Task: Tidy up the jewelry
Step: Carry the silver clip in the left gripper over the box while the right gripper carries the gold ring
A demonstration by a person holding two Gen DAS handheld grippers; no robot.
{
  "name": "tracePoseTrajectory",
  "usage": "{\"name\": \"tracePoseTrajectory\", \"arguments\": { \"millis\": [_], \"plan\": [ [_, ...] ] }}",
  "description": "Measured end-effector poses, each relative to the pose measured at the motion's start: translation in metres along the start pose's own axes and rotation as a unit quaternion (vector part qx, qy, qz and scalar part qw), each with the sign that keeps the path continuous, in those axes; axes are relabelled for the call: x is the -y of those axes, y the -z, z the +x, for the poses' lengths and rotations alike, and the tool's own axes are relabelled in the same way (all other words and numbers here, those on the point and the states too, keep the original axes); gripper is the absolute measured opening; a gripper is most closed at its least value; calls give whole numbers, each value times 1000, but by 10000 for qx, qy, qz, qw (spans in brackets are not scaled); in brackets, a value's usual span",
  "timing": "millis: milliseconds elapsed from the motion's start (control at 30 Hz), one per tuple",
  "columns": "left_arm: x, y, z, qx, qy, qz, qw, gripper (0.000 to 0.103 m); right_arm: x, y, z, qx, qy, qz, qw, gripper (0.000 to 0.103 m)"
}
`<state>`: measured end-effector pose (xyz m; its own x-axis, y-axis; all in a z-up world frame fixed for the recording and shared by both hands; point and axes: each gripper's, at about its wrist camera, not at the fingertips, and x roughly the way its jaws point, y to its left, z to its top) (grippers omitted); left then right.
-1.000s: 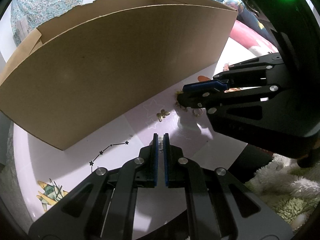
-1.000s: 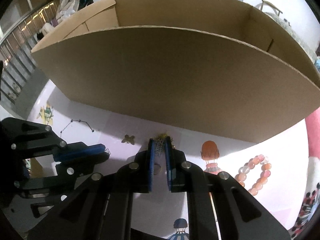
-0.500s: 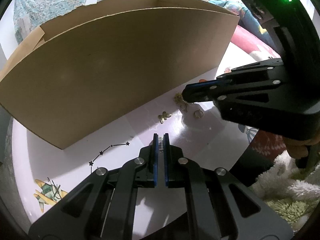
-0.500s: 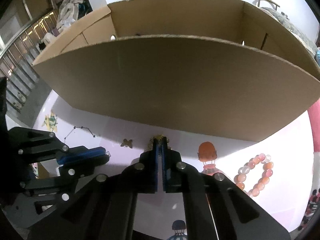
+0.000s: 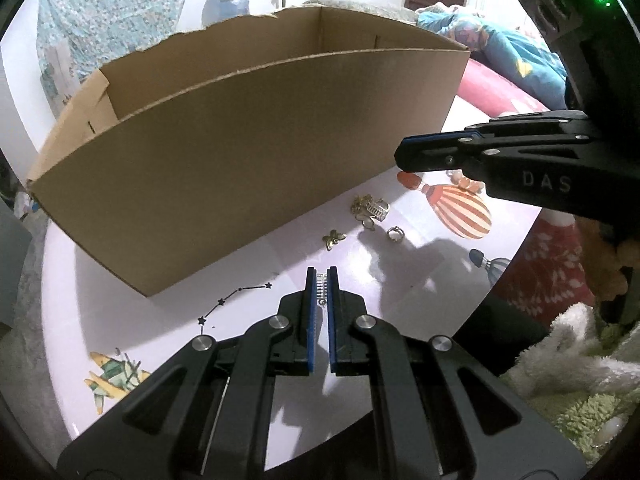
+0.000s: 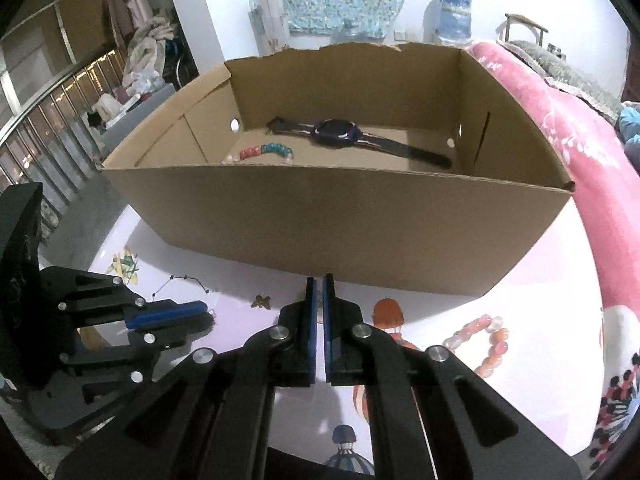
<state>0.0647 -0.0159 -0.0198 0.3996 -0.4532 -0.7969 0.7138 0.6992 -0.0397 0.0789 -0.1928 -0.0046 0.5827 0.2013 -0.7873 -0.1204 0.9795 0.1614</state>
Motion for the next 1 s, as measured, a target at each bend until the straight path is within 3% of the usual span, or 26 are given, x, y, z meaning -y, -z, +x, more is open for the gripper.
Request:
{"name": "tracePoseTrajectory", "arguments": {
  "millis": [100,467,833,867,1000],
  "plan": [
    [4,-3,4,-10,-61,18,10000,4,4,4,5,-180,-210,66,9996,5],
    [4,5,13,-97,-108,-133,9998,4,-11,21,20,-534,-252,-286,9978,19],
    [0,6,14,-69,-40,-144,9999,4,-25,29,30,-499,142,-715,9961,18],
    [-1,6,14,-67,-30,-145,9999,4,-25,29,31,-503,155,-732,9959,13],
    [-3,7,13,-45,11,-175,9998,4,-21,30,31,-498,-17,-533,9973,12]
  ]
}}
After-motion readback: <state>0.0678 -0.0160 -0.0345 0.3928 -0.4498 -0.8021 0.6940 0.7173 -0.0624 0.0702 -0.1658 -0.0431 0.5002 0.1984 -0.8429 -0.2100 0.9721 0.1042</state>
